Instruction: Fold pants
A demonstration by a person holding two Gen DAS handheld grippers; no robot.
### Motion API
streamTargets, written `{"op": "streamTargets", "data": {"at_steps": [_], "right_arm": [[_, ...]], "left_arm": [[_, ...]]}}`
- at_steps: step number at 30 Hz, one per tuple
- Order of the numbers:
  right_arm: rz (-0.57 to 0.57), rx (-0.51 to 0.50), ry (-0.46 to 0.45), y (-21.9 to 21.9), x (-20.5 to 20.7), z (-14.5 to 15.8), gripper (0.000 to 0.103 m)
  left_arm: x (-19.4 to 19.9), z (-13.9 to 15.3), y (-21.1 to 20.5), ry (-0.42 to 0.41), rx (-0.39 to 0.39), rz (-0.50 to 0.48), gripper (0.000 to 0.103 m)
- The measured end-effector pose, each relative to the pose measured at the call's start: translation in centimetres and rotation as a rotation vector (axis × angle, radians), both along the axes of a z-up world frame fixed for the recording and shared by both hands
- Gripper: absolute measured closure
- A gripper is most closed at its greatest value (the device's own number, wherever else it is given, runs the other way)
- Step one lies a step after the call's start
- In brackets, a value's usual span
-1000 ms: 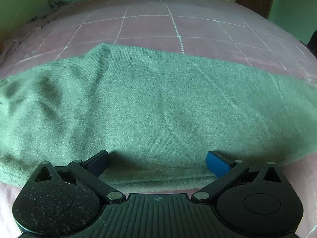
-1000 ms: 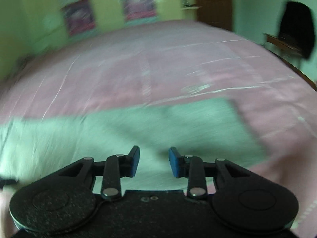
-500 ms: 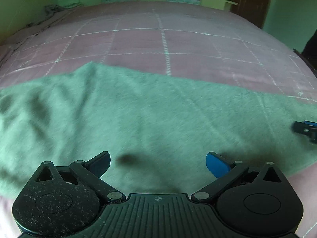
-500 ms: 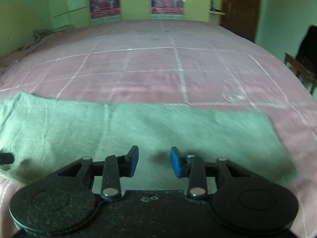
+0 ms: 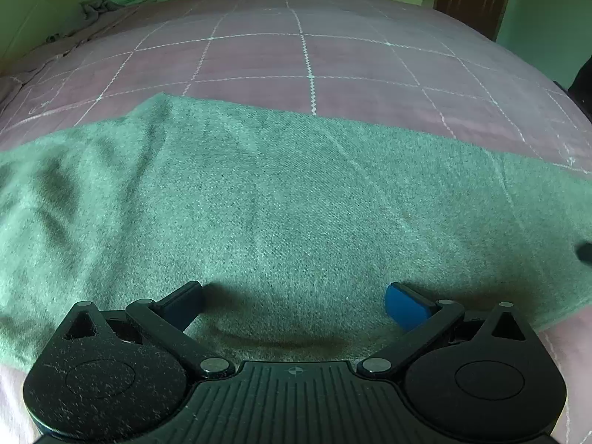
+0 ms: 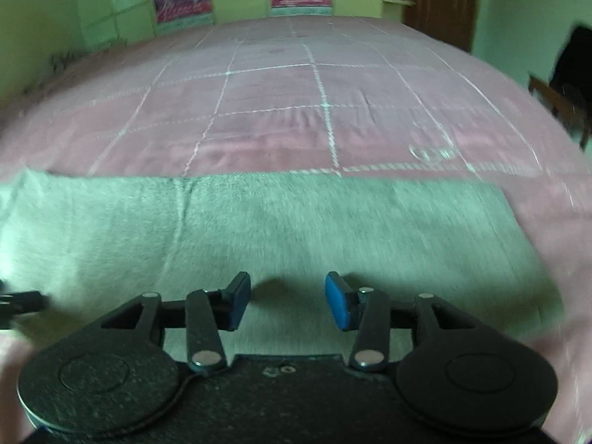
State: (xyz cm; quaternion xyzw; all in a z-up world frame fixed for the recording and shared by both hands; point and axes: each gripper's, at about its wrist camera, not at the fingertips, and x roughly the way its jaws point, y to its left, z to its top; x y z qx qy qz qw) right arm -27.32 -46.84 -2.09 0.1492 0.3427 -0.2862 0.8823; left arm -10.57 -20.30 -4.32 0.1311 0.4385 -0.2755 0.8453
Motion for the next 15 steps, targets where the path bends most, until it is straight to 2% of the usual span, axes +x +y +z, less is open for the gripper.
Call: {"op": "streamTargets", "data": {"at_steps": [4,8,15], "right_arm": [[-0.05,0.046,-0.029,-0.2,-4.1,0.5,0.056],[-0.109,0.069,-0.033,-1.4,-6.6,1.2,0.056],[-0.261,0.238,-0.124,-5.5,-8.9,0.0,0.056]], "left_arm": [[-0.5,0.7,-0.1,0.006,-0.006,0.005,0.0],[-1.7,1.8,-1.2,0.004,-0.032,-0.03,0.0],[-3.5,2.5,-3.9,0.009,-0.039,-0.083,0.0]]}}
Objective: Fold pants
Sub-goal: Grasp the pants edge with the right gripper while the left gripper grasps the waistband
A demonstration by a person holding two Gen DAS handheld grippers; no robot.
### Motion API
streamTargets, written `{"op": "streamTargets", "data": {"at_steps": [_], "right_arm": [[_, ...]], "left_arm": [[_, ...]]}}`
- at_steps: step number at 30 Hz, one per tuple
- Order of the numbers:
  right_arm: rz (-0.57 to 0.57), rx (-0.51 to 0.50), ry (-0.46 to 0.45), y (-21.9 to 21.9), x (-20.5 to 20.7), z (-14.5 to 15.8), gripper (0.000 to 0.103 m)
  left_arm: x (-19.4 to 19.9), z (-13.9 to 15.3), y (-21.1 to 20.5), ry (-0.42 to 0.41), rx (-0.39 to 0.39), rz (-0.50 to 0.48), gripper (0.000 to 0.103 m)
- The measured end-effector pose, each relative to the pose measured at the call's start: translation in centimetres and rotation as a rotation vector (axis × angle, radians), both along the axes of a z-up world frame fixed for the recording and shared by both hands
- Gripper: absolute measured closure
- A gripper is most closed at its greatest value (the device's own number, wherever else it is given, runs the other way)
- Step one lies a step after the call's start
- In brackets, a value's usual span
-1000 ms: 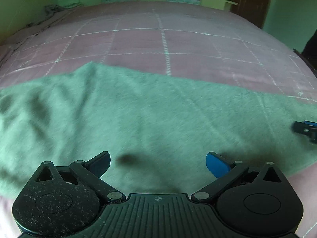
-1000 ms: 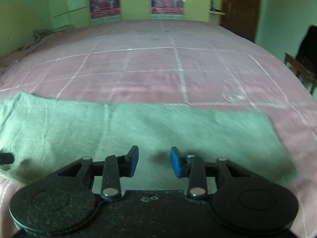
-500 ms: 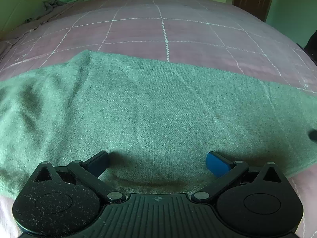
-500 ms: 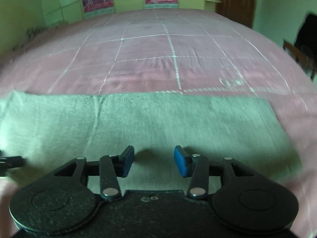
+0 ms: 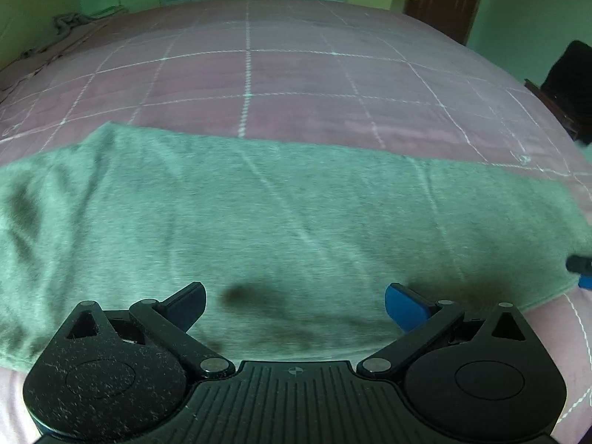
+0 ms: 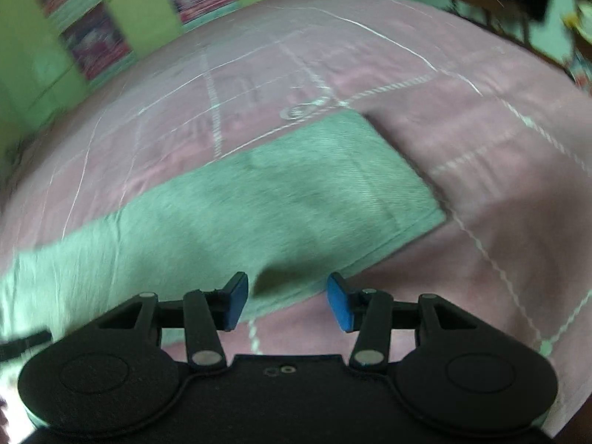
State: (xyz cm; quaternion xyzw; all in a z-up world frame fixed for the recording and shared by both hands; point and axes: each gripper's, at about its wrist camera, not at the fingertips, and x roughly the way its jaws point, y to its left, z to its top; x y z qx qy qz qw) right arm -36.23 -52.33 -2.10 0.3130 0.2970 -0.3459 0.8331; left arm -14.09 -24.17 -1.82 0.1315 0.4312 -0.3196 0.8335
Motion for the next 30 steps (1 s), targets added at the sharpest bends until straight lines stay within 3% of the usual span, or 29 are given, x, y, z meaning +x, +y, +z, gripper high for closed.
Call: {"op": "streamTargets", "data": {"at_steps": [7,10,13,15,19,22,25,30], "right_arm": [[-0.124,-0.023,-0.029,-1.9,-0.4,-0.5,0.06],[-0.136,0.019,-0.064,-2.6,-0.8,-1.0,0.06],[-0.112,0.016,-0.103,-2.5,-1.1,-0.7,0.088],[-0.128,-0.005,-0.119,-2.7,-1.3,-0.4,0.09],[-0.12,-0.042,-0.036,-2.7,-0.1,-1.3,0.091],[-0.128,-0.065,-0.108,-2.1,-0.4,0.8,0.092],[-0.083,-0.131,-0.113,-1.2,0.9,3.0,0.093],[0.07,-0.225,-0.175,2.8,5.3,6.5,0.093]], "left_arm": [[-0.6,-1.7,-1.7,0.001,0.056,-0.022,0.0],[-0.7,-2.1,-2.0,-0.01,0.07,-0.027,0.0],[-0.7,-2.3,-2.2,-0.012,0.074,-0.029,0.0],[-0.8,-2.4,-2.3,-0.015,0.08,-0.028,0.0],[-0.7,-2.4,-2.8,-0.019,0.095,-0.03,0.0],[0.3,-1.3,-1.8,0.033,0.039,-0.003,0.0],[1.9,0.4,0.4,0.045,-0.024,0.049,0.001],[5.8,2.3,4.9,0.014,-0.03,0.15,0.001]]}}
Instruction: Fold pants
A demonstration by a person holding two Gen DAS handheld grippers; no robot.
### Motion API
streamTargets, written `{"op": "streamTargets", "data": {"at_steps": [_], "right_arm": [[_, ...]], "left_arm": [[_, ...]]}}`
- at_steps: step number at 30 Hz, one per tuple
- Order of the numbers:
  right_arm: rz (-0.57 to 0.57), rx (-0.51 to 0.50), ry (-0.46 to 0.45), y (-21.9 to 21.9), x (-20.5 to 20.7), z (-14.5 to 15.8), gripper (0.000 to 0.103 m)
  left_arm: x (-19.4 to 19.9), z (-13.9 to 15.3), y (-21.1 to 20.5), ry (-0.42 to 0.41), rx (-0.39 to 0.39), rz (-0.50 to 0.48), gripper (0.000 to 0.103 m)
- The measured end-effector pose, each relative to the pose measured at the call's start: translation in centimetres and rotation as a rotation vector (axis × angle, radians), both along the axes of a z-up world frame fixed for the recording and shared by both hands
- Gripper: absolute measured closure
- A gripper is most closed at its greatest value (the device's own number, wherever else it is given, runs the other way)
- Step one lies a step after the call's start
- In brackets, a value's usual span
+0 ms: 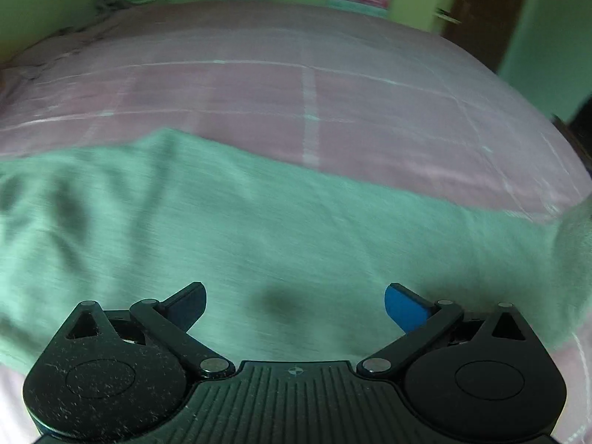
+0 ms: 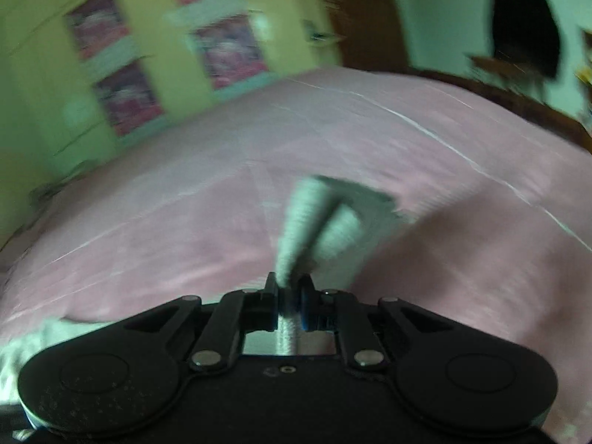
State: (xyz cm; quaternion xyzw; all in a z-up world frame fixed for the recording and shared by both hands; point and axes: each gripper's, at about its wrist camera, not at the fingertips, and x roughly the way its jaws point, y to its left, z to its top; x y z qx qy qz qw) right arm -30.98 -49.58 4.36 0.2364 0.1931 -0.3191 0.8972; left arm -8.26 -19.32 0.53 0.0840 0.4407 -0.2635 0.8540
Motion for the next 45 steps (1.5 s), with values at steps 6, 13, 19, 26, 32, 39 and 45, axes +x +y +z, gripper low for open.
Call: {"op": "streamTargets", "data": {"at_steps": [6,13,19,26,32,39,45], "right_arm": [[0.316,-0.043,0.02,9.5,9.0,0.3,0.093],[0.519,0.002,0.269,17.1,14.8,-7.1,0.048],[0.518,0.001,0.141,16.0,11.0,-3.2,0.039],[0.379,0.006,0.046,11.5,5.1,-1.6,0.039],[0.262,0.025,0.0,8.4,1.9,-2.6,0.039],[0.145,0.03,0.056,6.0,2.2,-4.0,0.04],[0.257,-0.017,0.132,8.4,6.3,-4.5,0.056]], "left_arm": [[4.3,0.7,6.3,0.002,0.016,0.152,0.001],[4.9,-0.7,8.6,0.118,-0.065,0.148,0.0],[4.3,-1.6,5.6,0.309,-0.208,0.089,0.0],[2.6,-3.6,2.2,0.392,-0.266,0.07,0.037],[2.4,-4.3,0.5,0.391,-0.294,0.093,0.083],[2.1,2.3,4.4,0.222,-0.401,0.095,0.085],[3.3,0.1,9.5,0.192,-0.224,0.124,0.081]]}}
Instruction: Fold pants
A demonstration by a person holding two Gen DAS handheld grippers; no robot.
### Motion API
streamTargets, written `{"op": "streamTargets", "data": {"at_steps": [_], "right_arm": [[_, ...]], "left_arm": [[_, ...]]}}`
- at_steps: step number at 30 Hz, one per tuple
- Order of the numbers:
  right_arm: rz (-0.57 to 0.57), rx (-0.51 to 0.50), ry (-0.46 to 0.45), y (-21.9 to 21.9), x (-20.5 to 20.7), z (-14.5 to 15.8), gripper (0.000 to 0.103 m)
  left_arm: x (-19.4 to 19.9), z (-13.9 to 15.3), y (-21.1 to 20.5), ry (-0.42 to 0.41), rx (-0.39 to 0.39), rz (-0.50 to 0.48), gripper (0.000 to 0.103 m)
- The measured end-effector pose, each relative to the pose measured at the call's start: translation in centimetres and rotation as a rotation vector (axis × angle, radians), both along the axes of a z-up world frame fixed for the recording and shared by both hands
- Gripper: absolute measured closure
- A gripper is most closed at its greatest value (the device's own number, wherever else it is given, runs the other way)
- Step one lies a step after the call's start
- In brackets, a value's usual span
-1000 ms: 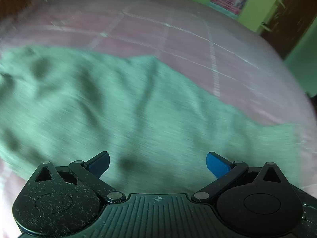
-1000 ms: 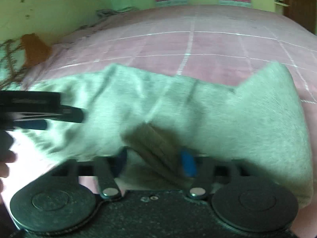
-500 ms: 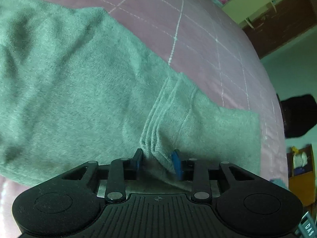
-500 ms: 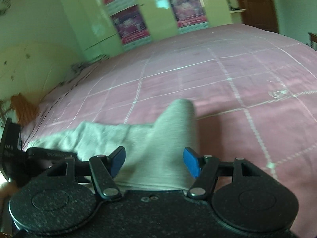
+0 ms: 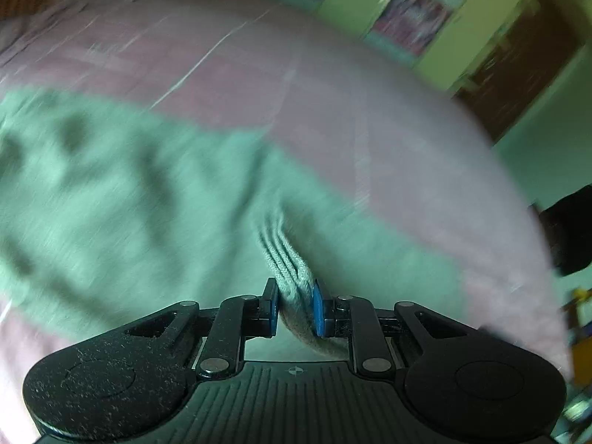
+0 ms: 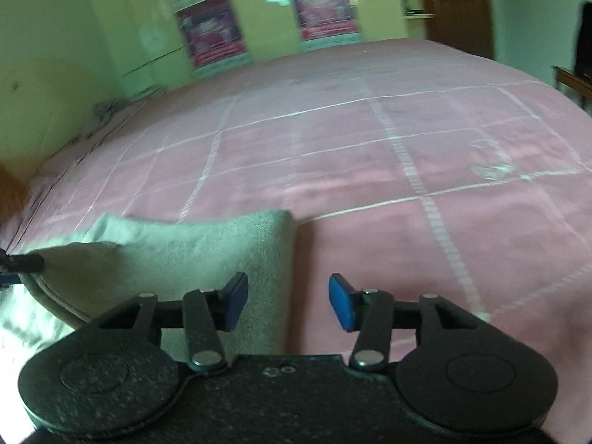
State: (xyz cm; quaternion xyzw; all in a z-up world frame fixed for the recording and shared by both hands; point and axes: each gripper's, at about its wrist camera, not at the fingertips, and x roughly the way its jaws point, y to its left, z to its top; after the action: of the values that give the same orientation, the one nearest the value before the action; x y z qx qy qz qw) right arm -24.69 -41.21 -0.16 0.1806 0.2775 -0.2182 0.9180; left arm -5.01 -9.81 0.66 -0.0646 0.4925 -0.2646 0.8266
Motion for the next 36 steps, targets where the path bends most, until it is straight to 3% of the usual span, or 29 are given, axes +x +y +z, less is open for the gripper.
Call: {"op": "streamTargets", "data": {"at_steps": [1,2,3,6,8,9,12,17,21,36], "right_arm": [[0.026,-0.016,0.019,0.9,1.0,-0.3,0.057],[0.047,-0.026,0.034,1.6,1.8,-0.5,0.059],[0.068,-0.031,0.047,2.4,2.5,-0.9,0.059],[0.137,-0.087,0.164,4.4,4.6,-2.9,0.058],[0.17,-0.156,0.209,5.0,5.1,-3.6,0.057],[0.171,-0.143,0.217,4.8,5.3,-3.3,0.057],[0.161,-0.118,0.175,4.0,5.4,-1.9,0.057],[0.15,-0.168,0.152,4.3,8.3,-0.6,0.053],[0.193,-0.197,0.261,5.1,9.6,-4.0,0.045],[0.156,-0.216,0.242,7.3,7.1,-4.1,0.044]], "left_arm": [[0.1,-1.3,0.1,0.036,0.035,-0.01,0.08],[0.0,-2.8,0.2,0.065,0.066,-0.013,0.072],[-0.3,-3.3,0.4,0.055,0.059,-0.001,0.068],[-0.6,-2.2,0.5,0.025,0.068,0.028,0.067],[-1.2,-0.3,0.9,-0.055,0.056,0.032,0.067],[-1.4,0.5,0.7,-0.09,0.059,0.019,0.067],[-0.6,1.1,-1.3,-0.127,0.08,-0.048,0.067],[0.6,-2.7,-5.7,-0.072,0.186,-0.113,0.064],[-1.9,-3.6,-7.0,-0.192,0.269,-0.164,0.062],[-5.0,-2.6,-4.2,-0.22,0.248,-0.169,0.061]]}}
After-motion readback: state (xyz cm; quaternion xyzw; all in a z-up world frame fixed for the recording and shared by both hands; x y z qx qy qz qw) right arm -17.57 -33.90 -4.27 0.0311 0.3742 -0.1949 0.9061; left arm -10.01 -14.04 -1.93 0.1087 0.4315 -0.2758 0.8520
